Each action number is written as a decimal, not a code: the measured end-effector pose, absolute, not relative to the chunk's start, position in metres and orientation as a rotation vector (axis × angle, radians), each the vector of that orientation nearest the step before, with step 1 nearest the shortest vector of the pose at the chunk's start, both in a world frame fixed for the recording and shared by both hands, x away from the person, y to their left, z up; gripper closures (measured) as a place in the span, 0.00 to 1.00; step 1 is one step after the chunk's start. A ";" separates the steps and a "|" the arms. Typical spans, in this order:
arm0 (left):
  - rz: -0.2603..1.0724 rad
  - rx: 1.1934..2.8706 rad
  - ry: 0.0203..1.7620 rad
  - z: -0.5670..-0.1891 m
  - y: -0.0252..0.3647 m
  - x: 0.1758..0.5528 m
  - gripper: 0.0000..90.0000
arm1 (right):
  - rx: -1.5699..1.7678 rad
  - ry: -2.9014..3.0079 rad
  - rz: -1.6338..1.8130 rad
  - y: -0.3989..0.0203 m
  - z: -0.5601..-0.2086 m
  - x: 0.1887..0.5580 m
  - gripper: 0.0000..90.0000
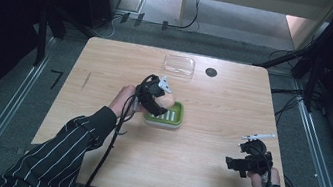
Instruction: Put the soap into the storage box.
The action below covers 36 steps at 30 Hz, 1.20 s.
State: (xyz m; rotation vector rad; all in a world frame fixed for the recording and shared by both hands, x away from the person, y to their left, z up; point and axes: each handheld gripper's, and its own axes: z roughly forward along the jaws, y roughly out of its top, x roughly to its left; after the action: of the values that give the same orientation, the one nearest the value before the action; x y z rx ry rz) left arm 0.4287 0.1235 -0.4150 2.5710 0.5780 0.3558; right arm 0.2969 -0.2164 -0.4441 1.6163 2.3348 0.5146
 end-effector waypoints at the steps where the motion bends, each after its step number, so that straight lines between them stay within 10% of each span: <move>1: 0.353 2.573 0.576 -0.416 0.124 0.429 0.37 | 1.614 2.336 0.516 -0.216 -0.444 0.297 0.16; 36: 0.339 2.589 0.536 -0.436 0.114 0.432 0.37 | 1.622 2.331 0.514 -0.218 -0.444 0.294 0.16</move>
State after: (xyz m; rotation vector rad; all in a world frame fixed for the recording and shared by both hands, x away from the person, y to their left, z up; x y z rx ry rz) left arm 0.4320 0.1137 -0.4365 2.5885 0.5363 0.3390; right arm 0.2938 -0.2183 -0.4441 1.6222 2.3310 0.5141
